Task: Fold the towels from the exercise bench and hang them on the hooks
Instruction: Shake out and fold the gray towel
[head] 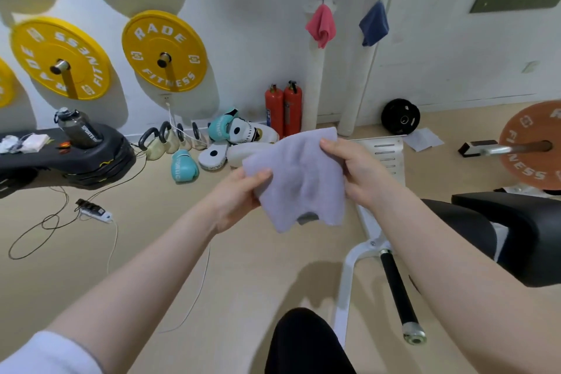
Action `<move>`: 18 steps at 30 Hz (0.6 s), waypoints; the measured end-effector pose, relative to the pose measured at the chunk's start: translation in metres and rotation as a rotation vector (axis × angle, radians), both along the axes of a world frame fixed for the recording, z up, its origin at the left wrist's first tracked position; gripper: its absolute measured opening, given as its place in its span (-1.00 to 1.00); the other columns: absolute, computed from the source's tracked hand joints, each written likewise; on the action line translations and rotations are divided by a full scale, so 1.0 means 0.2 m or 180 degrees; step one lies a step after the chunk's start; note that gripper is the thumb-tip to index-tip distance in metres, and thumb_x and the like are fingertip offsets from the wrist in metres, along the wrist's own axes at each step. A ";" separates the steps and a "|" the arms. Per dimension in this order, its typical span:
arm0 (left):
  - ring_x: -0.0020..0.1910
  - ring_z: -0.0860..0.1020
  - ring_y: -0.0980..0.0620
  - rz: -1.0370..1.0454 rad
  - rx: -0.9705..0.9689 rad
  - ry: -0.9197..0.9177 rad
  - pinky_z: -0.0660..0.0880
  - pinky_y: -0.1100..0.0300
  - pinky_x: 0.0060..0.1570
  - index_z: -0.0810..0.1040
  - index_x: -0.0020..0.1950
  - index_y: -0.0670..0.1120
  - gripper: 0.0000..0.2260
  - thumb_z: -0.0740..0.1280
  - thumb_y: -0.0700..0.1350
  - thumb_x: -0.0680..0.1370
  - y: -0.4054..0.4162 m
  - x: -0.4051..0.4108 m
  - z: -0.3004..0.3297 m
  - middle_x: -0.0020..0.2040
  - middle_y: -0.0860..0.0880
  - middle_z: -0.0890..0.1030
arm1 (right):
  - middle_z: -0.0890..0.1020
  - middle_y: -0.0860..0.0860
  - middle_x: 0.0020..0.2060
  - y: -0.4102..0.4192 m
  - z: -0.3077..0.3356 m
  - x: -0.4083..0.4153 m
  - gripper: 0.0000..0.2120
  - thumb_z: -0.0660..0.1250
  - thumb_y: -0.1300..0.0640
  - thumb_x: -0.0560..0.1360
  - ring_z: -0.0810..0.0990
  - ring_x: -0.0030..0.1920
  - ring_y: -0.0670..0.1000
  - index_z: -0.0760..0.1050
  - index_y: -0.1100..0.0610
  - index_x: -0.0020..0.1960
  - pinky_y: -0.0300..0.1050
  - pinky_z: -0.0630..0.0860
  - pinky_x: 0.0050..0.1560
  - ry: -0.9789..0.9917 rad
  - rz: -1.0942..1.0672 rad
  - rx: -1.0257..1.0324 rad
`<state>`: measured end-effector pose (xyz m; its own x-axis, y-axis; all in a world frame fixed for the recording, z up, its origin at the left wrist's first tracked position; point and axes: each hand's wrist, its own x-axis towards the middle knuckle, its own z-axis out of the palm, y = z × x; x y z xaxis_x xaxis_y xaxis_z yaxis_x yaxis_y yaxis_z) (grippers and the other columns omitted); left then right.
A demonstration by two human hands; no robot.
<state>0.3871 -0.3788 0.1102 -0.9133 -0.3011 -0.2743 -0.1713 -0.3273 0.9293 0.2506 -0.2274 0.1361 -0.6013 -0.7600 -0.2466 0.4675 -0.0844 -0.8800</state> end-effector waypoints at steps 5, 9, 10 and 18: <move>-0.16 0.64 0.12 0.0183 -0.0226 0.0393 0.59 0.24 -0.14 0.55 0.03 -0.02 -0.84 0.22 -0.21 0.56 -0.12 -0.03 0.10 -0.14 0.08 0.69 | 0.67 -0.01 -0.14 -0.01 0.09 -0.09 -0.82 0.27 0.29 0.50 0.62 -0.13 -0.04 0.57 0.08 0.02 -0.14 0.52 0.01 0.0876 0.0198 0.0483; -0.09 0.62 0.04 0.0208 -0.0496 0.0609 0.56 0.18 -0.13 0.52 0.11 -0.07 -0.81 0.24 -0.26 0.55 -0.24 -0.08 0.16 -0.07 0.02 0.68 | 0.65 -0.03 -0.14 -0.12 0.22 -0.17 -0.82 0.29 0.32 0.49 0.61 -0.14 -0.07 0.56 0.09 -0.01 -0.21 0.52 -0.02 0.1531 0.0068 0.0534; -0.09 0.61 0.01 0.0215 -0.0531 0.0632 0.54 0.16 -0.15 0.52 0.13 -0.07 -0.80 0.26 -0.25 0.53 -0.27 -0.10 0.18 -0.04 0.00 0.66 | 0.64 -0.02 -0.15 -0.16 0.24 -0.19 -0.83 0.29 0.33 0.48 0.60 -0.15 -0.07 0.56 0.11 -0.02 -0.20 0.51 -0.03 0.1648 -0.0081 0.0521; -0.05 0.48 0.15 0.1391 -0.1638 0.0888 0.42 0.36 -0.10 0.56 -0.13 -0.06 -0.94 0.32 -0.18 0.52 -0.42 -0.52 0.36 0.05 -0.06 0.47 | 0.61 -0.02 -0.07 -0.36 0.27 -0.50 -0.84 0.29 0.25 0.48 0.59 -0.09 -0.10 0.53 0.12 0.05 -0.26 0.52 -0.13 0.1516 -0.0448 -0.0345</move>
